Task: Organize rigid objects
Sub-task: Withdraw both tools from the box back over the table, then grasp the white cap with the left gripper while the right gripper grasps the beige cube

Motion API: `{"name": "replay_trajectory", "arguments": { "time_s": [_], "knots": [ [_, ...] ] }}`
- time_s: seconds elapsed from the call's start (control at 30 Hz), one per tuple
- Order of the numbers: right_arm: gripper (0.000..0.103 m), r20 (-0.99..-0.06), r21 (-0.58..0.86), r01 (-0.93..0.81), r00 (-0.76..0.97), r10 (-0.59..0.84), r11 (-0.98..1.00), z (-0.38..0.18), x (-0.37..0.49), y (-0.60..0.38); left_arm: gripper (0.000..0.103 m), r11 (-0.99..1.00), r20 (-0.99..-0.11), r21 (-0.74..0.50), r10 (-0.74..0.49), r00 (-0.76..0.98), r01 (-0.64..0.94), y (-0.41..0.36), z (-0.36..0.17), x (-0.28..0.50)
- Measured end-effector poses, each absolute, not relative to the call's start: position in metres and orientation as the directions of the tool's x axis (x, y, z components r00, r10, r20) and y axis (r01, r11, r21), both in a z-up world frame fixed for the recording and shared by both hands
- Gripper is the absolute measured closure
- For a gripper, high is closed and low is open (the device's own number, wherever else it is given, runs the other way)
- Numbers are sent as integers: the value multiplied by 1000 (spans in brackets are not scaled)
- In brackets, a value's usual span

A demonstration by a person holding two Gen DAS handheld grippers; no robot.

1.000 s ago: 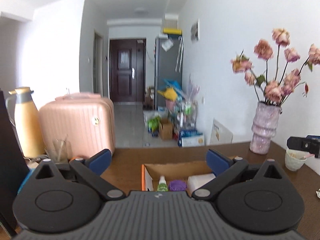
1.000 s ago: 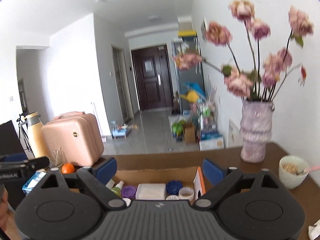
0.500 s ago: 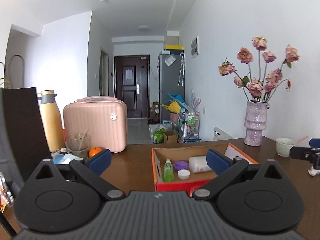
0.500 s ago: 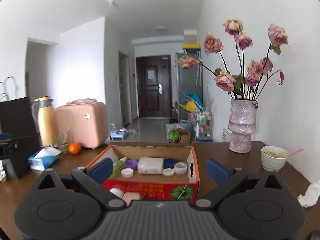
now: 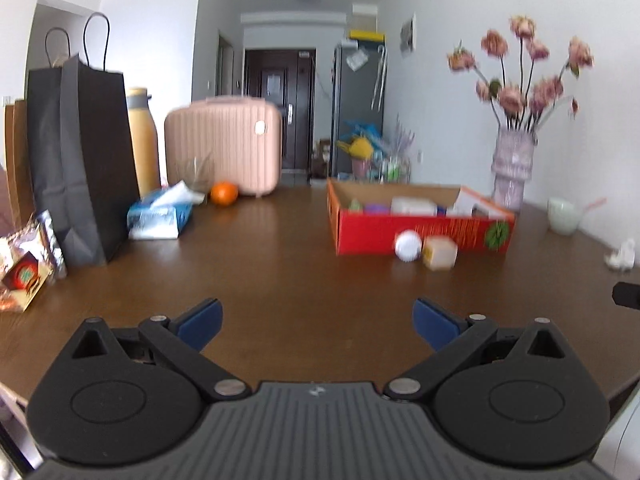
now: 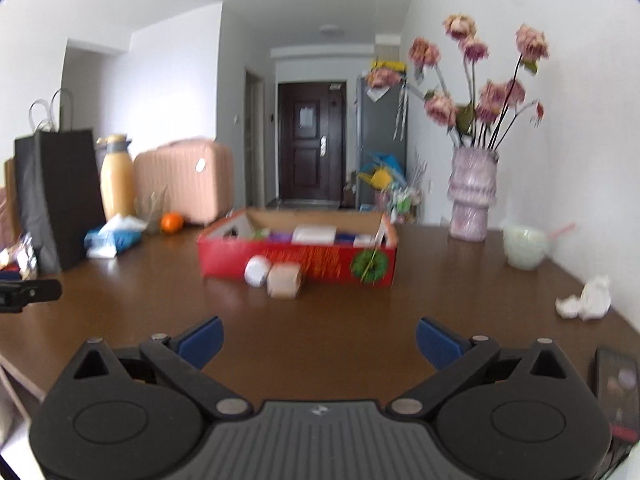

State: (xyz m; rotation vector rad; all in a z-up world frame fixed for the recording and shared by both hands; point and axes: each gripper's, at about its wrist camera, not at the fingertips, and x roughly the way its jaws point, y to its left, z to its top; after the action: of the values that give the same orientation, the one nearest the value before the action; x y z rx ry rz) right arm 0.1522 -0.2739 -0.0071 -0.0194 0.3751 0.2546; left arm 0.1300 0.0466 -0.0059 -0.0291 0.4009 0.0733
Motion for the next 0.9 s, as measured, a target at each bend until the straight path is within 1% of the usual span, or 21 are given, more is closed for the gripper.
{"name": "replay_trajectory", "arguments": {
  "time_s": [0.1, 0.23, 0.37, 0.53, 0.7, 0.9],
  "knots": [
    [0, -412, 31, -275, 872, 263, 961, -19, 148, -269, 0, 996, -418, -35, 60, 907, -82, 51, -13, 130],
    [0, -415, 7, -279, 873, 257, 960, -21, 154, -261, 0, 994, -429, -50, 64, 901, -94, 54, -15, 141],
    [0, -435, 2, -299, 859, 271, 954, -24, 166, -255, 0, 994, -461, -43, 69, 885, -100, 53, -20, 159],
    [0, -475, 12, -300, 838, 270, 954, -30, 196, -248, 0, 996, -499, -40, 54, 865, -86, 53, -26, 186],
    [2, -488, 10, -302, 831, 268, 953, -33, 233, -240, 0, 997, -515, -40, 32, 856, -61, 52, -28, 218],
    [7, -518, -2, -341, 805, 291, 940, -37, 284, -223, 0, 997, -538, -62, -1, 843, -39, 50, -31, 264]
  ]
}}
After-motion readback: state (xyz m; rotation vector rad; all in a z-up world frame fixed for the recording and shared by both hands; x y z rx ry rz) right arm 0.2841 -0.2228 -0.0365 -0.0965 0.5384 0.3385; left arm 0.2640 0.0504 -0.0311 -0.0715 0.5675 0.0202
